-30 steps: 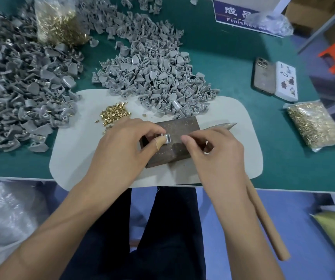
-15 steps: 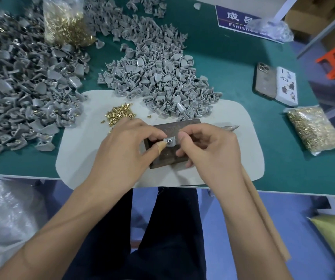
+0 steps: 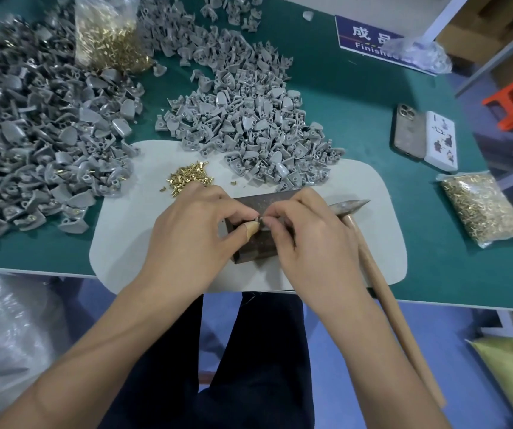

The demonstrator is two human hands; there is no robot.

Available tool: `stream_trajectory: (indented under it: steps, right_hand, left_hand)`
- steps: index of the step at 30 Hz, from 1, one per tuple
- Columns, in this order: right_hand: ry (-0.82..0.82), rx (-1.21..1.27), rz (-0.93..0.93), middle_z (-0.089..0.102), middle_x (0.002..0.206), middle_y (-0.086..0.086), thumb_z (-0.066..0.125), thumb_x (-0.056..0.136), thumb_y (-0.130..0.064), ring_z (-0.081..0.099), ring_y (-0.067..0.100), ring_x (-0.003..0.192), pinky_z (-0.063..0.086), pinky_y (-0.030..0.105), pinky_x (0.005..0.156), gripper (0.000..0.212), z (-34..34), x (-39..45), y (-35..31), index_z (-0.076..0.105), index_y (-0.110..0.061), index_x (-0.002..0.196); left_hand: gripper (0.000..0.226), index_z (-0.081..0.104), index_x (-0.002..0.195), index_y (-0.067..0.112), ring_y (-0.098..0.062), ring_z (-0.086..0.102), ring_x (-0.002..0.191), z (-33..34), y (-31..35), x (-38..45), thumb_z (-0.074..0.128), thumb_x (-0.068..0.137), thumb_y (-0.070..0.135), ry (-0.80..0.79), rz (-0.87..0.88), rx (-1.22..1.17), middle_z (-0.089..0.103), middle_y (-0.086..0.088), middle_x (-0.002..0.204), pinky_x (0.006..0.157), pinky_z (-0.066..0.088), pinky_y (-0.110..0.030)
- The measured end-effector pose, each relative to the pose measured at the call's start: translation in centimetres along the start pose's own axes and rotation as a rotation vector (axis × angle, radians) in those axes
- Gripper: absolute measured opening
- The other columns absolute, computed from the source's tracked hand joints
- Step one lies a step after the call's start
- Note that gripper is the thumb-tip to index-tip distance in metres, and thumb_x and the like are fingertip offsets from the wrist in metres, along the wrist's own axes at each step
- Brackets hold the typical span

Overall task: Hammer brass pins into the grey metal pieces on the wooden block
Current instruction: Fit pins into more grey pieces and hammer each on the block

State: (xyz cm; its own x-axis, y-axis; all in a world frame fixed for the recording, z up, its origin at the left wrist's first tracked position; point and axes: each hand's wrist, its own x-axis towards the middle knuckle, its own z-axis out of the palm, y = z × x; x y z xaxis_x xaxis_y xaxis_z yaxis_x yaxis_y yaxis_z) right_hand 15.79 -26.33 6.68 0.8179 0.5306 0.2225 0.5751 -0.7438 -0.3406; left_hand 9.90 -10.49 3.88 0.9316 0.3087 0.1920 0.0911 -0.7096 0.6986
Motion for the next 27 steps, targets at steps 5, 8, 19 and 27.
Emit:
stream_trajectory:
  steps: [5,8,19,27]
  right_hand:
    - [-0.009,-0.135,-0.139,0.058,0.093,0.007,0.071,0.093,-0.014,0.062,0.029,0.083,0.036,0.032,0.052,0.006,-0.6,0.2,-0.8,0.069,-0.009,0.09]
    - [-0.096,-0.242,-0.211,0.058,0.093,0.012,0.081,0.078,-0.001,0.061,0.031,0.082,0.031,0.029,0.053,0.017,-0.8,0.8,-0.9,0.067,-0.006,0.086]
    - [-0.018,0.291,0.04,0.053,0.088,-0.003,0.067,0.093,-0.005,0.053,0.012,0.078,0.048,0.037,0.072,0.01,0.6,0.1,0.4,0.074,-0.012,0.091]
    - [0.015,0.286,0.047,0.049,0.079,-0.006,0.067,0.093,-0.009,0.046,0.008,0.07,0.044,0.035,0.066,0.013,0.8,-0.1,0.4,0.073,-0.017,0.086]
  left_hand:
    - [0.01,0.076,0.09,0.04,-0.006,0.044,0.092,0.1,-0.2,0.1,0.078,0.082,0.035,0.008,0.004,0.013,0.061,0.016,0.081,0.069,0.037,-0.017]
    - [0.009,0.076,0.088,0.04,-0.007,0.044,0.091,0.1,-0.2,0.3,0.077,0.08,0.036,0.004,0.011,0.004,0.062,0.017,0.081,0.066,0.042,-0.026]
    - [0.01,0.076,0.091,0.043,-0.007,0.045,0.089,0.0,-0.4,0.2,0.078,0.081,0.043,0.013,0.027,0.012,0.062,0.019,0.08,0.068,0.041,-0.023]
    - [0.009,0.076,0.091,0.043,-0.006,0.044,0.089,0.1,-0.5,0.0,0.079,0.082,0.043,0.029,0.034,0.013,0.063,0.02,0.081,0.068,0.041,-0.022]
